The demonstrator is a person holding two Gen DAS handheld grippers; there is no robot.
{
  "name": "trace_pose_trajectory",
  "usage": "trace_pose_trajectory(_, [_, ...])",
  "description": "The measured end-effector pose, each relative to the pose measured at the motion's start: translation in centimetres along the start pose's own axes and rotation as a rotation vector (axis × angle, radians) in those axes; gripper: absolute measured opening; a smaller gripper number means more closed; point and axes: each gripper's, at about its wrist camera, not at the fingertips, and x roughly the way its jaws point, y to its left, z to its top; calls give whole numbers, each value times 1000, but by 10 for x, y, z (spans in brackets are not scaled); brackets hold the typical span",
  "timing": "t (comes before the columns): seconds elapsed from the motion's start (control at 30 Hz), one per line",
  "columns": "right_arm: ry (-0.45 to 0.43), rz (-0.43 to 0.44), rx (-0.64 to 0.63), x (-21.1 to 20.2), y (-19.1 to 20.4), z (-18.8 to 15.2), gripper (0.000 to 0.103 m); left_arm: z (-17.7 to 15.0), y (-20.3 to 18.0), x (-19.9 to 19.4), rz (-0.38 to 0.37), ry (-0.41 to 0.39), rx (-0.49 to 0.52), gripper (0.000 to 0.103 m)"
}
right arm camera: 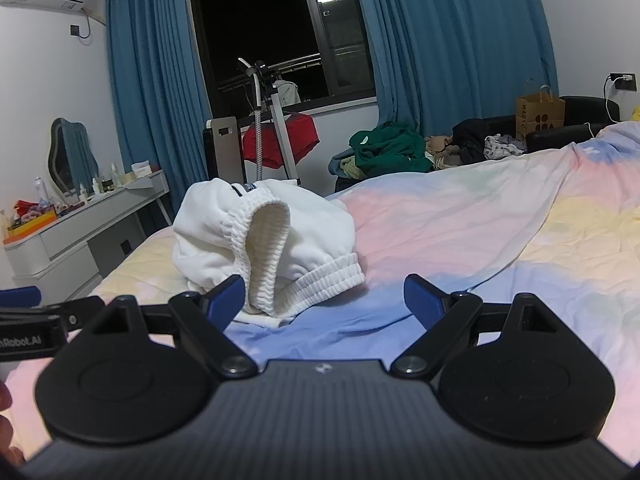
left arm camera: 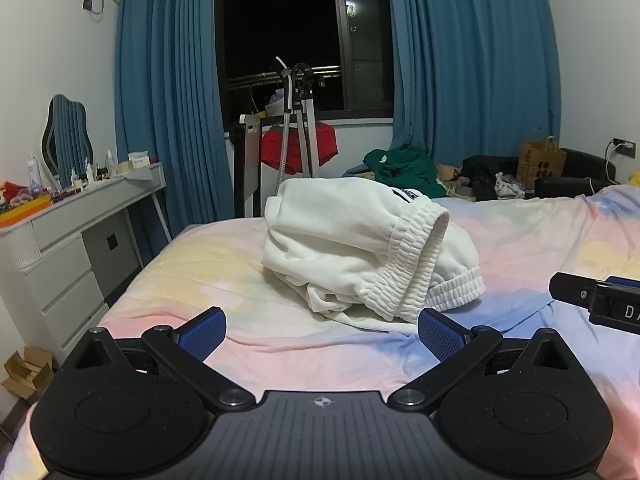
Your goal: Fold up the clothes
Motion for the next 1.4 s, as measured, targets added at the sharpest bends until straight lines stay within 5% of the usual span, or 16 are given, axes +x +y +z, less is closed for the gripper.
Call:
trace_pose_trajectory(0.9, [12, -20, 28, 2, -2, 2, 88, -12, -1, 14, -27, 1, 14, 102])
trace_pose_trajectory(1.2, [16, -72, 168, 1, -31, 3, 88, -2, -59, 93, -19, 22, 135, 94])
trace_pose_trajectory(1.4, [33, -91, 259, 13, -51, -1, 88, 22, -91, 152, 61, -44, 212, 91])
